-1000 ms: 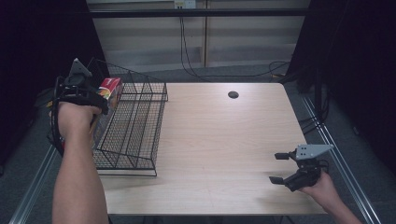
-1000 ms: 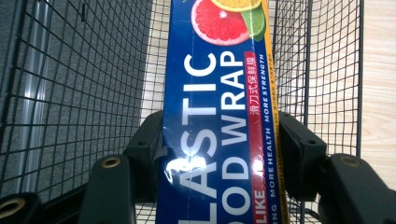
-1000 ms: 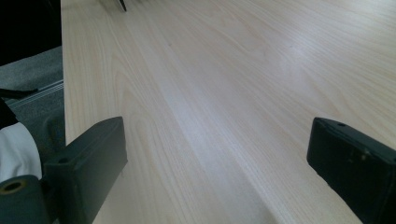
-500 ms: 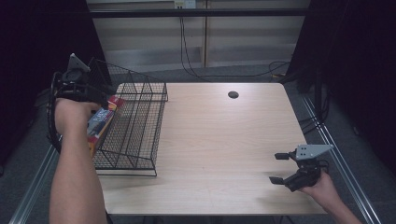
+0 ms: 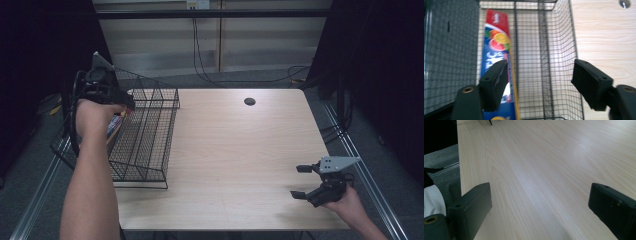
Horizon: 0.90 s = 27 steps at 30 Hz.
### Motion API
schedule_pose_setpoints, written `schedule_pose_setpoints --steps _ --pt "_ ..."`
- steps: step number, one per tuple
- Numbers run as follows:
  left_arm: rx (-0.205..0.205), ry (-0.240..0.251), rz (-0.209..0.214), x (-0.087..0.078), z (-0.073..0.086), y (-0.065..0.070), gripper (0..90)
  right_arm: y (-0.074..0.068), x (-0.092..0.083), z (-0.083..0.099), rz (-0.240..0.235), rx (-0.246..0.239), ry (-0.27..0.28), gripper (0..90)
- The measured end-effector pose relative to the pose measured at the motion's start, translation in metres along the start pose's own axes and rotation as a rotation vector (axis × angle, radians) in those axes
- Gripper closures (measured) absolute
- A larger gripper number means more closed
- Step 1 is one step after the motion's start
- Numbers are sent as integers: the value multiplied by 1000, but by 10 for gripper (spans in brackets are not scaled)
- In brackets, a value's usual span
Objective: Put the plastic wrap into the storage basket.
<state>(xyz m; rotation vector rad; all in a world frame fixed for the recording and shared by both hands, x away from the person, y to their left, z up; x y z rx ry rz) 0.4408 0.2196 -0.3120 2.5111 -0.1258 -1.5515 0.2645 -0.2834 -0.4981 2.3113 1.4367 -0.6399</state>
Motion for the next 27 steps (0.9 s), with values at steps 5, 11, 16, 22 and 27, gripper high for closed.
schedule_pose_setpoints --steps 5,11,16,22,27 --pt "54 18 27 1 -2 22 238 -4 -4 2 11 1 -6 48" --pt "104 30 81 2 -2 45 203 -5 -8 3 23 4 -5 47" --pt "144 26 96 5 1 57 167 -5 -7 2 22 4 -2 48" --pt "162 34 145 9 6 76 143 -5 -7 1 24 2 -2 48" --pt "194 21 166 11 11 85 138 -5 -6 1 20 2 -1 48"
Point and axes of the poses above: each handheld gripper's, and its own axes: x roughly forward along the jaws, z roughly out of its underside, y roughly to its right, the point moved 7 cm from there along x, roughly forward along the jaws, and after that the axes turned 13 degrees about -x, right-handed, at the moved point
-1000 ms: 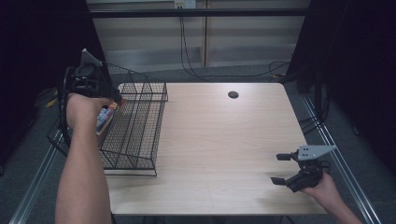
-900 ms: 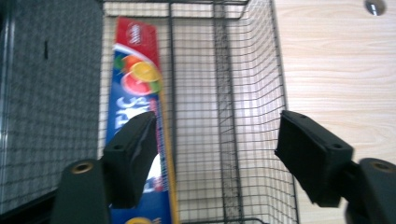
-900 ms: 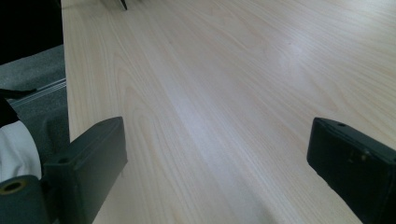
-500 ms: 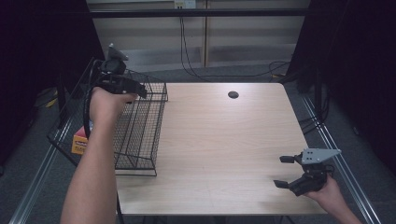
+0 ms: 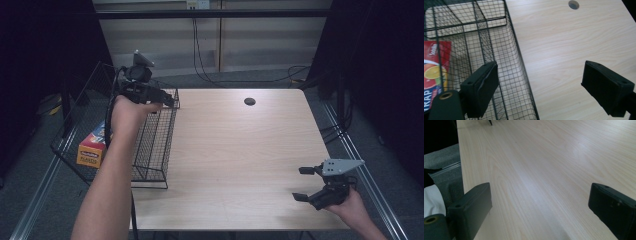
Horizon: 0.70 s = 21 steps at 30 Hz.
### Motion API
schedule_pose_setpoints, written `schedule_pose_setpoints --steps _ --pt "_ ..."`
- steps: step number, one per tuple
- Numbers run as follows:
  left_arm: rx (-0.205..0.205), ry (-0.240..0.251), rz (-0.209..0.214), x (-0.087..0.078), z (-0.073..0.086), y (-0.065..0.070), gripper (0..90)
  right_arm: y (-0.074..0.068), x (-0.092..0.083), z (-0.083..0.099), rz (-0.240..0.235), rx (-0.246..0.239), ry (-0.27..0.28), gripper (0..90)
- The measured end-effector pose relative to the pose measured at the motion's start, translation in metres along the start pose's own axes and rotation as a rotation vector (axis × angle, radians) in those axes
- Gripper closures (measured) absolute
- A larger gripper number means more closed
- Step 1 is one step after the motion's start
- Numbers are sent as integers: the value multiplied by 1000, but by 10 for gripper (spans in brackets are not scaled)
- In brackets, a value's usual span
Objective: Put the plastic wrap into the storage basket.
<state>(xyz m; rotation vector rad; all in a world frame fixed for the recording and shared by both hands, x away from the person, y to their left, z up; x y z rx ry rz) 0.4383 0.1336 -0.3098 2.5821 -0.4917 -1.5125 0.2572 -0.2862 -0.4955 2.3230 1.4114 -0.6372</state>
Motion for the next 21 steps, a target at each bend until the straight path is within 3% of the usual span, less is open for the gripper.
schedule_pose_setpoints --steps 1,21 --pt "-11 11 4 1 0 2 134 0 0 0 0 -1 -2 48" --pt "92 -23 88 30 16 42 92 0 1 -1 1 -7 -1 48"
Point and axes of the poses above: each handheld gripper's, and its own axes: x roughly forward along the jaws, z roughly out of its underside, y roughly to its right, the point moved 7 cm from there along x, roughly forward along the jaws, and after that the axes turned 13 degrees about -x, right-handed, at the moved point
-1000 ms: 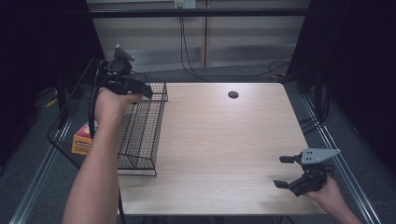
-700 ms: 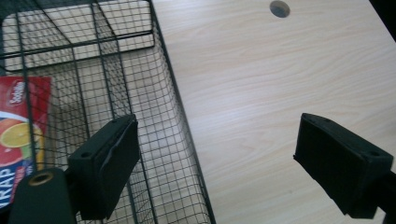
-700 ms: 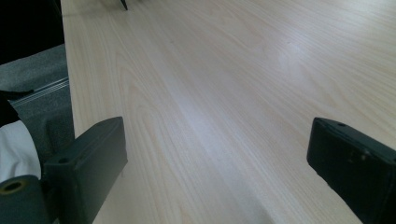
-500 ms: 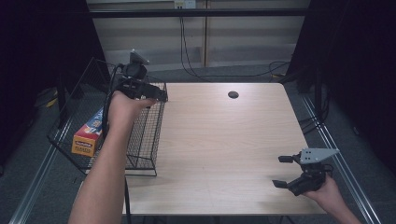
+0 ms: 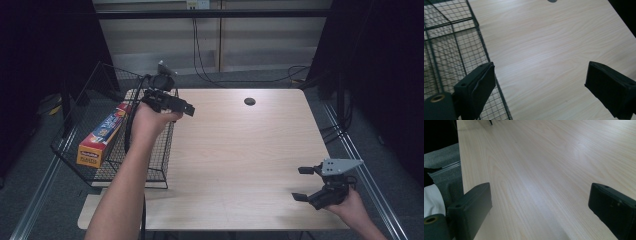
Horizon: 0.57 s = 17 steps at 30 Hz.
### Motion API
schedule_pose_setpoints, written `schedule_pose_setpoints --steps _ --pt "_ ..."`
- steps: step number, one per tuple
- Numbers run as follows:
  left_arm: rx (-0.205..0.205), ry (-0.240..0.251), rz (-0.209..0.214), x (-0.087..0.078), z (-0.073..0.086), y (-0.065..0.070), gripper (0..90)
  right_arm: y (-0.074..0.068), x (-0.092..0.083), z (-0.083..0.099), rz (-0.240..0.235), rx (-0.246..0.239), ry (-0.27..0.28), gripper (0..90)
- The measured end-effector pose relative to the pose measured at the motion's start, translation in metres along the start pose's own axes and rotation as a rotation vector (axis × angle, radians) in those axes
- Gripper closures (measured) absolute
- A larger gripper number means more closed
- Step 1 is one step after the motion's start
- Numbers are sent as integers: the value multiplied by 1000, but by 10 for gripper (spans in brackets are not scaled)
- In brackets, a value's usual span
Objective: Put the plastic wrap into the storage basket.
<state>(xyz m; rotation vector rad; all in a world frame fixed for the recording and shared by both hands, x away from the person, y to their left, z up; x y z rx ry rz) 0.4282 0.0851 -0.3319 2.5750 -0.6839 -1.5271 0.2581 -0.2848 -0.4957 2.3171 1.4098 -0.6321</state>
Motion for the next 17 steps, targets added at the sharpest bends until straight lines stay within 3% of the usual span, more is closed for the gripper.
schedule_pose_setpoints --steps 7,17 --pt "22 -11 28 13 4 11 85 1 -1 0 2 4 -1 48" --pt "26 -12 48 19 6 16 81 1 -1 1 -7 6 -3 48"
Point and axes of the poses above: each handheld gripper's, and its own axes: x roughly forward along the jaws, z roughly out of its underside, y roughly to its right, the point moved 7 cm from there along x, roughly forward along the jaws, and after that the axes turned 13 degrees about -x, right-handed, at the moved point
